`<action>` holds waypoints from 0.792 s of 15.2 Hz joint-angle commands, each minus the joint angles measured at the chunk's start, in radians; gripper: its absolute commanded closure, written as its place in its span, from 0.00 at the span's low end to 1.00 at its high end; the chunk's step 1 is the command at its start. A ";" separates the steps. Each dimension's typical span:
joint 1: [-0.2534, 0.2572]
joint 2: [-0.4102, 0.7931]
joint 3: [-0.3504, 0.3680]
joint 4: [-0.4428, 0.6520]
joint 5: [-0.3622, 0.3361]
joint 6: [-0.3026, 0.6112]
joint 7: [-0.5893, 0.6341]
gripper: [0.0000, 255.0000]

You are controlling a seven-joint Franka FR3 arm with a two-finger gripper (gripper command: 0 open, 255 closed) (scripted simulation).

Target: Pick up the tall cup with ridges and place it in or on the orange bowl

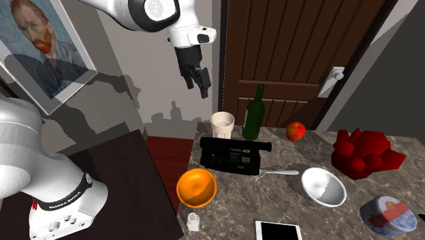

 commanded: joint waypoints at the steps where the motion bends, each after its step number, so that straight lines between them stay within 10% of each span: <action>1: 0.002 0.071 0.012 0.009 -0.014 0.054 0.025 0.00; 12: 0.030 0.486 0.035 0.187 -0.140 0.240 0.165 0.00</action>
